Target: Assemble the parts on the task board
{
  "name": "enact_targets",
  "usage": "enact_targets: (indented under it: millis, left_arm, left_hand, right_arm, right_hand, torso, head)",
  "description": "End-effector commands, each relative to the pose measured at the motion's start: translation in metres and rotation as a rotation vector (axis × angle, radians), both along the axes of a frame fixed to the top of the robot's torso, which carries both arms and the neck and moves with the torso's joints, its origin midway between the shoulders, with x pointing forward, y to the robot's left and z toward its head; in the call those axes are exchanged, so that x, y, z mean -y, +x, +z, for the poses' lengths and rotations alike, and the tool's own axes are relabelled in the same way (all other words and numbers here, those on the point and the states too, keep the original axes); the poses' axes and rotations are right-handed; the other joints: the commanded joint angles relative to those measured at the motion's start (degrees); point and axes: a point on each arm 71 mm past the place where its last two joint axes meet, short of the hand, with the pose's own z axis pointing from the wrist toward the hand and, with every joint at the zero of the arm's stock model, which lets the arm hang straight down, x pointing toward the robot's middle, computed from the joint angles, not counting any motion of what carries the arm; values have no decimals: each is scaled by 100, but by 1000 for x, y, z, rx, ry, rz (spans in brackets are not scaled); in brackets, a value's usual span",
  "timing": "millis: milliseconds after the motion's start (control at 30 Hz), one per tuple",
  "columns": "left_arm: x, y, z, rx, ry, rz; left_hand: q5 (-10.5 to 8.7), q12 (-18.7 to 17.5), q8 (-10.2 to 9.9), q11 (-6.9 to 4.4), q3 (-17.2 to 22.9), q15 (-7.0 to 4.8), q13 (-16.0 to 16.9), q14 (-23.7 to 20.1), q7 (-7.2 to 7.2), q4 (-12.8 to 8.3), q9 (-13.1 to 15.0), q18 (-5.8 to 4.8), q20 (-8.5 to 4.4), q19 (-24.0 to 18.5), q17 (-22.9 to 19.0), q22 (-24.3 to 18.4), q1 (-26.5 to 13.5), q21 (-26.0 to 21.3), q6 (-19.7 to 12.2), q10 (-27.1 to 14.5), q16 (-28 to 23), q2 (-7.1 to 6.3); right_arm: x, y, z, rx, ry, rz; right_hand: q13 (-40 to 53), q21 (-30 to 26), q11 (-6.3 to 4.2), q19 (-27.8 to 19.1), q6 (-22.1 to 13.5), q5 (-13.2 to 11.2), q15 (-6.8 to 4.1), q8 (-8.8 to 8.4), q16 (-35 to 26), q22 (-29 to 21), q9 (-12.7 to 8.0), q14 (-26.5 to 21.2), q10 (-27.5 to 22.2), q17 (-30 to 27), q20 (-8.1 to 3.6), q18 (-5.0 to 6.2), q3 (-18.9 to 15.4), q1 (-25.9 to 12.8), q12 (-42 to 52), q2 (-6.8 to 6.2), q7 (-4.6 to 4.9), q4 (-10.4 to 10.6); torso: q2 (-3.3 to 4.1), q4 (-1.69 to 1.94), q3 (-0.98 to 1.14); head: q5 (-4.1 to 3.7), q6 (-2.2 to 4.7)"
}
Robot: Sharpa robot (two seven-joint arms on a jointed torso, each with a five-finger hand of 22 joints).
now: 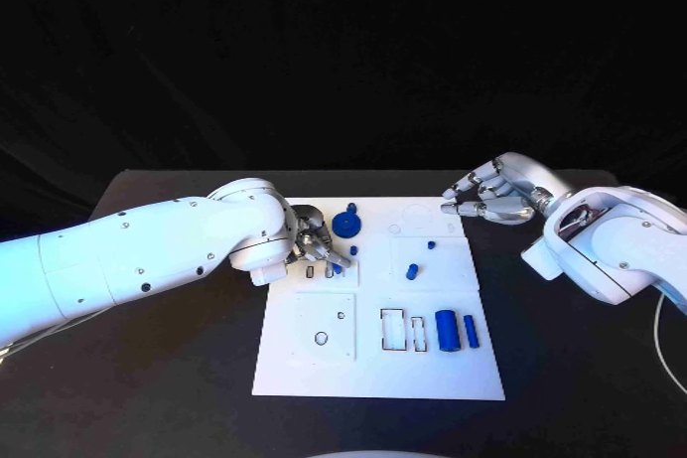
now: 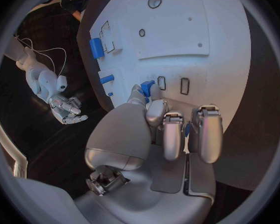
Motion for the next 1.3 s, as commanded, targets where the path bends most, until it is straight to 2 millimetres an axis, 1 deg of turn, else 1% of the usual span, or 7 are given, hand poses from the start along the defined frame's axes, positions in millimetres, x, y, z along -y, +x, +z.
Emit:
enact_targets:
  millis: [33, 333, 433, 467, 533, 733, 1300]
  left_arm:
    - [-3, -1, -5, -35, 19, 38]
    - [-5, -1, -7, -53, 32, 31]
    - [-6, -1, -7, -52, 32, 35]
    - [-7, -1, -7, -50, 30, 39]
    - [-9, -1, -6, -45, 27, 46]
    - [-14, 1, -4, -16, 0, 76]
    - [-26, -4, -2, -2, 21, 85]
  left_hand:
    - [14, -38, -51, -7, 213, -31, -36, 602, -1, -49, -17, -14, -40, 365, 1506, 1032, 316, -22, -60, -36, 17, 153]
    - [45, -160, -239, 30, 1295, -5, -121, 602, 50, -62, -64, -13, -21, 361, 1506, 1035, 510, -30, -117, -104, 17, -182]
    - [126, -224, -301, 84, 2472, 25, -171, 602, 78, 1, -43, -6, 14, 346, 1506, 1012, 317, -53, -90, -99, 17, -752]
    - [214, -223, -263, 128, 3297, -9, -175, 602, 110, 36, 33, -10, 57, 346, 1506, 1015, -13, -57, -55, -63, 17, -1138]
    - [325, -218, -211, 120, 3796, 32, -175, 602, 92, -77, 114, -5, 33, 346, 1506, 1017, -224, -59, -62, -43, 17, -1356]
    - [389, -170, -89, 77, 4577, 34, -133, 602, 108, -456, 296, -7, 40, 352, 1506, 1030, -663, -60, -71, 36, 17, -1609]
    - [513, -169, -32, 59, 4883, 37, -136, 602, 96, -735, 376, 0, 22, 343, 1506, 1012, -868, -80, -17, 90, 17, -1739]
  right_arm:
    - [-3, -1, 0, 3, -10, 20]
    - [-5, -3, 0, -3, -11, 31]
    - [-6, -3, 1, 3, -7, 33]
    - [-6, -4, 1, 6, -5, 33]
    - [-7, -4, 1, 9, -3, 34]
    - [-8, -4, 2, 19, 4, 35]
    - [-11, -5, 2, 21, 7, 46]
  right_hand:
    - [1115, -17, -35, 182, -51, 25, -37, -15, -29, 725, -6, 501, 256, 1097, -40, -36, -28, -45, -18, 16, 5, 13]
    - [1116, -19, -35, 181, -52, 66, -36, -12, -31, 722, -4, 501, 256, 1095, -38, -36, -27, -35, -18, 32, 5, 19]
    - [1112, -19, -34, 182, -58, 88, -35, -13, -32, 725, -4, 501, 252, 1093, -37, -36, -27, -35, -25, 39, 7, 25]
    - [1113, -20, -30, 182, -77, 98, -34, -23, -33, 724, -8, 501, 253, 1092, -36, -36, -32, -36, -24, 38, 13, 30]
    - [1113, -21, -22, 181, -107, 84, -29, -37, -33, 721, -13, 501, 253, 1093, -33, -36, -44, -44, -24, 33, 23, 39]
    - [1115, -22, -14, 182, -130, 50, -23, -48, -33, 723, -17, 502, 254, 1095, -29, -36, -59, -50, -21, 28, 32, 49]
    - [1117, -22, -11, 182, -141, 39, -20, -53, -34, 723, -18, 502, 257, 1094, -27, -36, -67, -55, -16, 25, 36, 55]
  torso:
    - [3, -6, 6]
    - [-4, -2, 3]
    - [-1, 0, 3]
    - [0, 1, 2]
    - [-4, 6, 4]
    - [3, 3, 7]
    - [4, 7, 0]
  head:
    - [4, -13]
    - [-4, -37]
    - [-6, -26]
    - [-7, -19]
    - [-9, -17]
    - [11, -14]
    - [52, -52]
